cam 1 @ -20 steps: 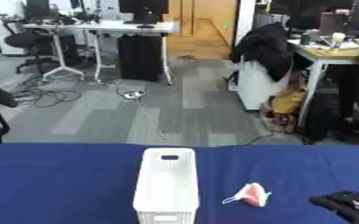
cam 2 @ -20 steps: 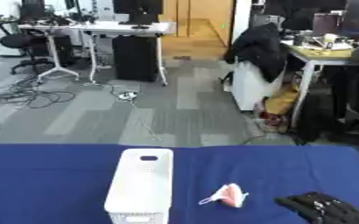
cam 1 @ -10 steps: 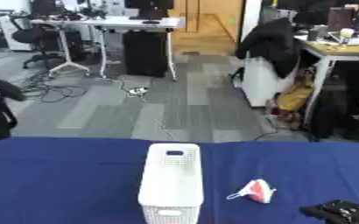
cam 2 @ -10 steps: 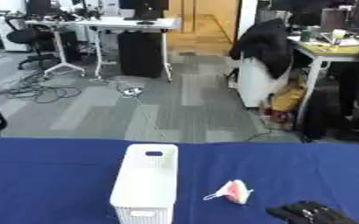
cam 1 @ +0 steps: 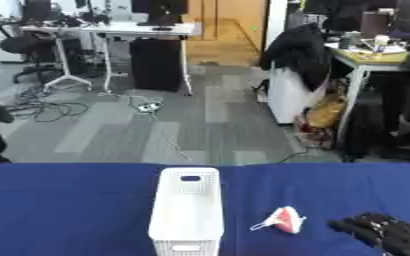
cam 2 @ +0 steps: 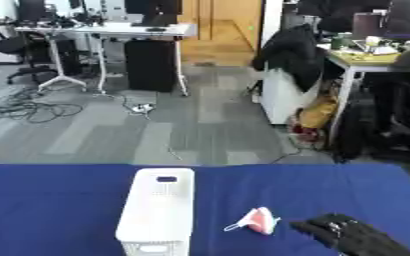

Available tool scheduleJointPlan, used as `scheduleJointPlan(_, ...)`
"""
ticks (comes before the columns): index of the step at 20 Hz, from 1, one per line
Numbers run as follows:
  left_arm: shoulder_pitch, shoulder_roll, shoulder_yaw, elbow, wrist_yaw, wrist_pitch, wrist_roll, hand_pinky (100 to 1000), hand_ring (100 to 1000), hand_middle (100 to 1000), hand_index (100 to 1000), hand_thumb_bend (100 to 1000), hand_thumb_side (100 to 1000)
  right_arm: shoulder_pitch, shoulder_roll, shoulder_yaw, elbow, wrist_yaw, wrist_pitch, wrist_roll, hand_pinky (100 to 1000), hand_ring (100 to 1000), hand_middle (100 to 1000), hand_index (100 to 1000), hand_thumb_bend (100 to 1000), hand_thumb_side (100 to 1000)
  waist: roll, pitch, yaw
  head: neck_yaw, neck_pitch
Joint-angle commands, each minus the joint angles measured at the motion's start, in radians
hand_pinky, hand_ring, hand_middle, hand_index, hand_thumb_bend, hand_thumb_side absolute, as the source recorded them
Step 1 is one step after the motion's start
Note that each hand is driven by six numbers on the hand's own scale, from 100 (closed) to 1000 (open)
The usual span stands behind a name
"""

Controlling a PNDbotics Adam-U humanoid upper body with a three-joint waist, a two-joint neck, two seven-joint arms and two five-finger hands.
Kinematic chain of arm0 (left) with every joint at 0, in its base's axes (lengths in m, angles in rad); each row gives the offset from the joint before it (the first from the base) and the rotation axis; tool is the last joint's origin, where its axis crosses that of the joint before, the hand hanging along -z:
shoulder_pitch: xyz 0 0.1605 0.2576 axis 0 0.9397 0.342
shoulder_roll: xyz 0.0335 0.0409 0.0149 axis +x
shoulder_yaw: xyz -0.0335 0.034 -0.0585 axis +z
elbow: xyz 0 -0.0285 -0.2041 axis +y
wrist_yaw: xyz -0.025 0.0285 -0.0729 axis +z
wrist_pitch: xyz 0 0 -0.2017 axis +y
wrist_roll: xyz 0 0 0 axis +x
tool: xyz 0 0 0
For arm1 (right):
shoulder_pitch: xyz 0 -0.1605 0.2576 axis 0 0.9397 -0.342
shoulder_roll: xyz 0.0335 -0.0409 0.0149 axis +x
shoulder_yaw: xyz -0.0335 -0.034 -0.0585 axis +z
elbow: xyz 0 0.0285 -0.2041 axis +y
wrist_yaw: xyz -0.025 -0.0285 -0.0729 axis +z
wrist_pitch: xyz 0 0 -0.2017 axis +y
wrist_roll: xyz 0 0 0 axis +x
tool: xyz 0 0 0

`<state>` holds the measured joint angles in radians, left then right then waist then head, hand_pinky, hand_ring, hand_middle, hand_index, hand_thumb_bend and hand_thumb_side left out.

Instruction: Pick up objects on the table and place them in the box.

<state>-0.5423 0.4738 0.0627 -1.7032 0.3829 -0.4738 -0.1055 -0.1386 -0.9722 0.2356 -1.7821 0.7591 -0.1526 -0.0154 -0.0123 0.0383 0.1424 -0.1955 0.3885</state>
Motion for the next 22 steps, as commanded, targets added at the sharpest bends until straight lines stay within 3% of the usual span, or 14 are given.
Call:
scheduleJointPlan(1, -0.019, 0.012, -0.002, -0.014, 0.006, -0.001, -0.008, 547, 596, 781, 853, 177, 999, -0.047, -0.017, -0.022, 0.028, 0.031, -0.006, 0.003, 866, 800, 788, 1000, 229, 1000, -0.002, -0.01, 0.003, -0.026, -0.016)
scheduleJointPlan(7, -0.034, -0.004, -0.01, -0.018, 0.015, 0.005, -0.017, 550, 598, 782, 853, 178, 998, -0.139, 0.045, -0.018, 0.183, 0.082, -0.02, 0.009, 868, 800, 793, 1000, 238, 1000, -0.002, -0.005, 0.021, -0.057, -0.033)
scheduleJointPlan(14, -0.058, -0.034, -0.015, -0.027, 0.026, 0.023, -0.023, 549, 598, 782, 853, 179, 998, -0.17, 0.111, -0.046, 0.392, 0.202, -0.036, -0.057, 875, 790, 801, 1000, 268, 1000, 0.0, 0.009, 0.039, -0.12, -0.1)
scheduleJointPlan(21, -0.067, -0.045, -0.019, -0.03, 0.036, 0.034, -0.033, 549, 597, 782, 853, 179, 997, -0.2, 0.128, -0.056, 0.483, 0.277, -0.058, -0.143, 874, 786, 799, 1000, 275, 1000, 0.003, 0.014, 0.042, -0.143, -0.125)
scheduleJointPlan(22, -0.068, -0.047, -0.02, -0.031, 0.038, 0.035, -0.034, 550, 598, 782, 853, 183, 996, -0.207, 0.124, -0.058, 0.486, 0.275, -0.06, -0.149, 873, 786, 798, 1000, 243, 1000, 0.003, 0.014, 0.044, -0.148, -0.126)
